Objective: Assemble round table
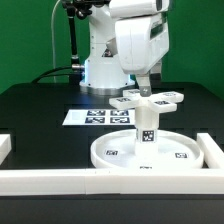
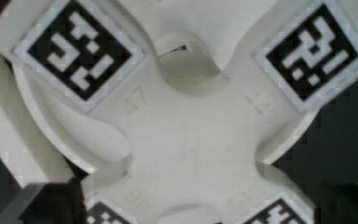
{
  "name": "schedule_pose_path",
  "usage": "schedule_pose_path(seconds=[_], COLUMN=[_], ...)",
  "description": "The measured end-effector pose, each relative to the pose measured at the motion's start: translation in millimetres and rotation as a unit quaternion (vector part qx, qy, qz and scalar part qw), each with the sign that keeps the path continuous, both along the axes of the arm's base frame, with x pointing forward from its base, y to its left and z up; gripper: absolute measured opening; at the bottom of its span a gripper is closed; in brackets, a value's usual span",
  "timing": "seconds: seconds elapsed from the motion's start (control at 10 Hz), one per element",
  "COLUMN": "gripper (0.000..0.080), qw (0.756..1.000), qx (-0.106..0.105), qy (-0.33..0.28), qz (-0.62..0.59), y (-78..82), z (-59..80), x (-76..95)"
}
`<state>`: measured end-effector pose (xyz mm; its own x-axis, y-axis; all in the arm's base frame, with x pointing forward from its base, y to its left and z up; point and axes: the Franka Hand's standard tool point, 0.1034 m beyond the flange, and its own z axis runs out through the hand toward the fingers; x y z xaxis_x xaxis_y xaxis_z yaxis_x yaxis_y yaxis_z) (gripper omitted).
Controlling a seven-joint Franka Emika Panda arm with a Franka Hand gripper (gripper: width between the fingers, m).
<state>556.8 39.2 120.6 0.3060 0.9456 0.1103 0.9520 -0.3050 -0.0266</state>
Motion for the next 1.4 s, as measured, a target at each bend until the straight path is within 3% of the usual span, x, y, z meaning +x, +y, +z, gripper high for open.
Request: schedule_pose_path(seconds=[0.4, 0.9, 1.4], gripper=[0.0649, 0.0649, 0.0649], qw=[0.999, 1.0, 0.999], qx=[0.0, 0.0, 0.001], qy=[0.004, 0.001, 0.014], qz=[0.034, 0.023, -0.051], y=[-3.2, -4.6, -15.6], z=[-10.0, -11.4, -14.3], x=[-3.3, 2.0, 0.5])
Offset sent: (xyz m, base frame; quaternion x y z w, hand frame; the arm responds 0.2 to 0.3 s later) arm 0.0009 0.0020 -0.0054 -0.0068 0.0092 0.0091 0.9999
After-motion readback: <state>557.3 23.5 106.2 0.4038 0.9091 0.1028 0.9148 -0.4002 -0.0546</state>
